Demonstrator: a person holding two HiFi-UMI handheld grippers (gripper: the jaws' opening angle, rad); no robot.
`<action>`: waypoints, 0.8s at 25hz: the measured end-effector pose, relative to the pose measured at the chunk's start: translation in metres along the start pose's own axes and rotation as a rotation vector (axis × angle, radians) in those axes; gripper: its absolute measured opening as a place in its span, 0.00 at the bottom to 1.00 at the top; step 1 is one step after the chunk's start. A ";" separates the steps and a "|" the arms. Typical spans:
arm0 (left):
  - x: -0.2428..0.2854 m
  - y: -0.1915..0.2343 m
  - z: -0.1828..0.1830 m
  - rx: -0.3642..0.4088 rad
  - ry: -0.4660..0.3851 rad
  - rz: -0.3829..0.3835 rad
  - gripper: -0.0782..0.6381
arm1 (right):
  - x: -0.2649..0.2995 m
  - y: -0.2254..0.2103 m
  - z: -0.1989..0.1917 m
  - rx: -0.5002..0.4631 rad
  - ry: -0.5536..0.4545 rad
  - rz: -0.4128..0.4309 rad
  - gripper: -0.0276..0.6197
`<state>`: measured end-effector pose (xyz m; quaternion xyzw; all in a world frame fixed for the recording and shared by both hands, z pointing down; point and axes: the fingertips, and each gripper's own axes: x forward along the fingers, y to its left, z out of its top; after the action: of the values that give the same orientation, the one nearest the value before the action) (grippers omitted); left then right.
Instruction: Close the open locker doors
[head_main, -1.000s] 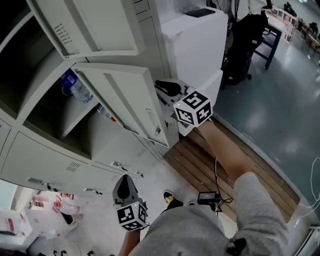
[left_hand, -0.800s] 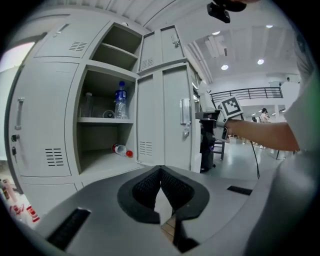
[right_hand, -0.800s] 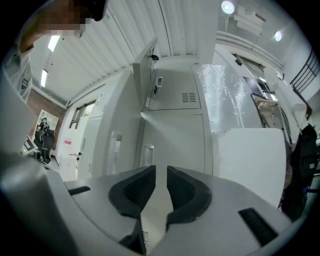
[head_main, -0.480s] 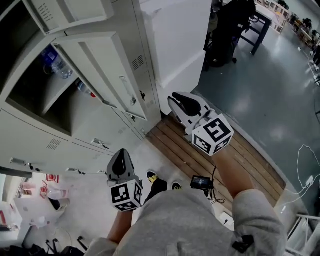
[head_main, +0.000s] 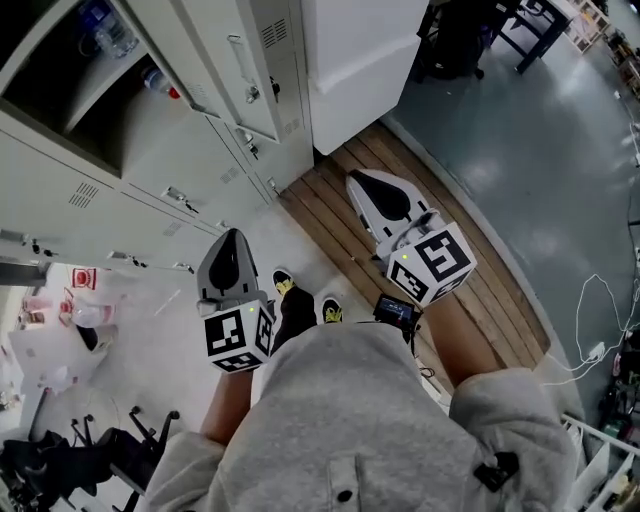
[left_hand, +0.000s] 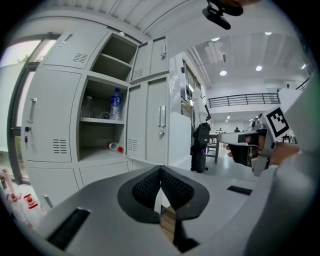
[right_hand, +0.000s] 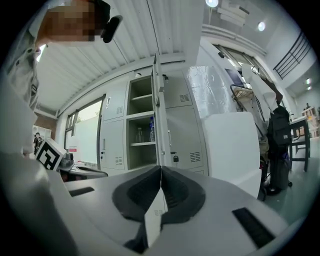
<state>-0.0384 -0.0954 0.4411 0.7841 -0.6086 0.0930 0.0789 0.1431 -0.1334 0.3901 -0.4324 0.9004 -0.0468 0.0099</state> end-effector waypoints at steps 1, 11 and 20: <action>-0.004 -0.001 -0.002 -0.001 0.000 0.005 0.12 | -0.002 0.005 -0.002 0.000 0.003 0.008 0.09; -0.025 0.001 -0.002 0.002 -0.017 0.034 0.12 | -0.002 0.028 -0.003 0.005 -0.006 0.045 0.09; -0.035 0.018 0.005 -0.025 -0.063 0.082 0.12 | 0.017 0.033 0.006 -0.006 -0.024 0.084 0.09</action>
<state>-0.0644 -0.0689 0.4276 0.7600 -0.6435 0.0636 0.0656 0.1068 -0.1263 0.3813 -0.3947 0.9178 -0.0386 0.0211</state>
